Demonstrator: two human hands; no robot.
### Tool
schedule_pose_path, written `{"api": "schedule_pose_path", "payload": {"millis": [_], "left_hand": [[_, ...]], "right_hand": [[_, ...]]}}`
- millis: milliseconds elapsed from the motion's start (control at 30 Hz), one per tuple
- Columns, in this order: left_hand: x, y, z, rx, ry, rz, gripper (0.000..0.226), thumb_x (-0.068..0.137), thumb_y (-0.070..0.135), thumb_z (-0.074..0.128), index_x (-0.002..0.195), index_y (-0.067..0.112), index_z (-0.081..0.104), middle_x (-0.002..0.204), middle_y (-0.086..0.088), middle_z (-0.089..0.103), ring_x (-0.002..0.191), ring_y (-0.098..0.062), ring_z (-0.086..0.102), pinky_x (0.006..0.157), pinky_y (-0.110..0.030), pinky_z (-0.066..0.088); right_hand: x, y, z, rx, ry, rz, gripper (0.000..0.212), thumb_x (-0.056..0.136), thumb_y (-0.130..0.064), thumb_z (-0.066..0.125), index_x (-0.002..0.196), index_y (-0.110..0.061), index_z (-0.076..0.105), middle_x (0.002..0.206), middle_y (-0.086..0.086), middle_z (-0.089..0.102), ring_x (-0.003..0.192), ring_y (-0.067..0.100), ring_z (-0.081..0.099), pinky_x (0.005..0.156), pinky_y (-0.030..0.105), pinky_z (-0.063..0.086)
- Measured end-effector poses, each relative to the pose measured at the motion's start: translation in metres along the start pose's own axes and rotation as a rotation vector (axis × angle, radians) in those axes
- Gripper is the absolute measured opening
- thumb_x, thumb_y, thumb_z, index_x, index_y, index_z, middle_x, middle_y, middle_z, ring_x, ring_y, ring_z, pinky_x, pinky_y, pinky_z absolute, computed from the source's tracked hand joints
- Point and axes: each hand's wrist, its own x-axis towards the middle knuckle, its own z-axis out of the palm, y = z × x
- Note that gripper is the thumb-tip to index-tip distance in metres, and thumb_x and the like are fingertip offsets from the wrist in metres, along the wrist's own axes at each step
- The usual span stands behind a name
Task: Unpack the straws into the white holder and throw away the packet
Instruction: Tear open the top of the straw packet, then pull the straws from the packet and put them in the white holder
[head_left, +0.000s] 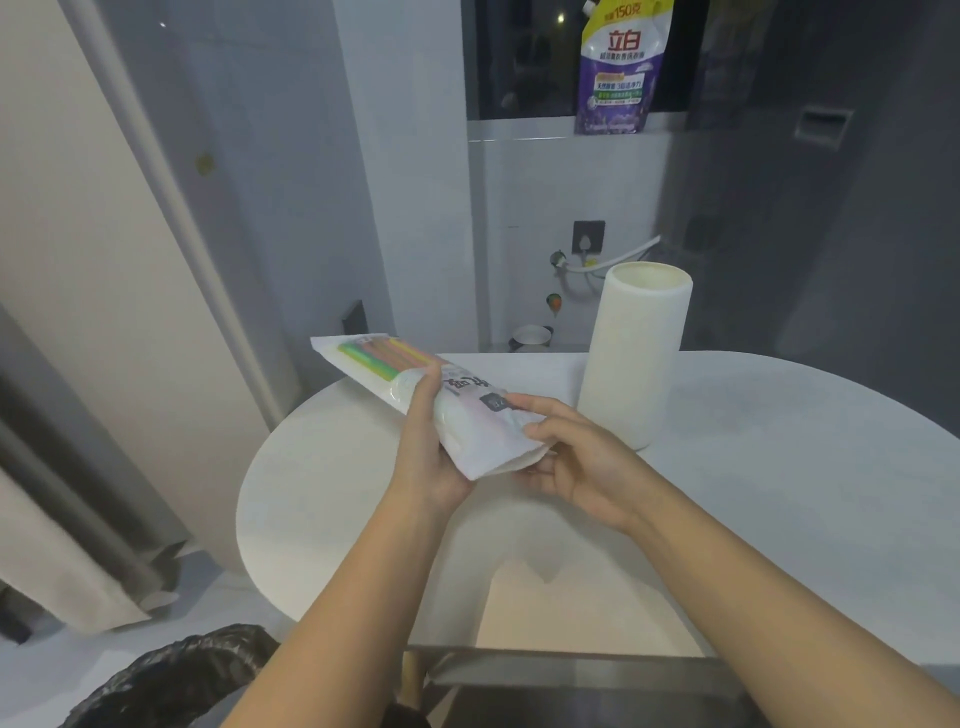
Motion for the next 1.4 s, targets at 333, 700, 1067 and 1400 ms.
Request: {"api": "schedule_pose_path", "payload": {"millis": [333, 700, 1067, 1400], "left_hand": [[0.008, -0.009, 0.010, 0.298, 0.065, 0.434, 0.067, 0.075, 0.014, 0.071, 0.135, 0.000, 0.042, 0.109, -0.016, 0.058, 0.102, -0.031, 0.062, 0.091, -0.049, 0.053], [0.003, -0.020, 0.017, 0.442, 0.139, 0.575, 0.068, 0.073, 0.012, 0.074, 0.132, 0.004, 0.042, 0.122, -0.025, 0.058, 0.113, -0.037, 0.060, 0.096, -0.053, 0.049], [-0.001, -0.015, 0.013, 0.162, 0.068, 0.368, 0.040, 0.085, 0.023, 0.065, 0.122, 0.012, 0.055, 0.109, -0.009, 0.068, 0.105, -0.025, 0.066, 0.091, -0.046, 0.053], [0.005, -0.013, 0.008, -0.210, 0.306, 0.258, 0.045, 0.088, 0.000, 0.059, 0.131, 0.010, 0.050, 0.126, -0.010, 0.064, 0.113, -0.026, 0.063, 0.101, -0.049, 0.046]], "right_hand": [[0.005, 0.011, 0.004, 0.331, 0.208, 0.166, 0.037, 0.098, -0.036, 0.039, 0.108, -0.005, 0.057, 0.101, 0.019, 0.063, 0.088, 0.038, 0.063, 0.062, 0.041, 0.056], [0.005, 0.011, 0.006, 0.057, 0.390, 0.073, 0.038, 0.100, -0.033, 0.033, 0.104, -0.010, 0.062, 0.089, 0.008, 0.074, 0.074, 0.022, 0.068, 0.047, 0.024, 0.047], [0.004, 0.009, 0.000, -0.805, 0.692, -0.461, 0.049, 0.099, -0.031, 0.034, 0.071, 0.005, 0.049, 0.065, 0.012, 0.055, 0.062, 0.025, 0.045, 0.051, 0.023, 0.032], [0.004, -0.001, -0.015, -0.832, 0.742, -0.578, 0.024, 0.098, -0.018, 0.042, 0.089, -0.007, 0.061, 0.079, 0.002, 0.062, 0.074, 0.018, 0.053, 0.056, 0.018, 0.033]]}}
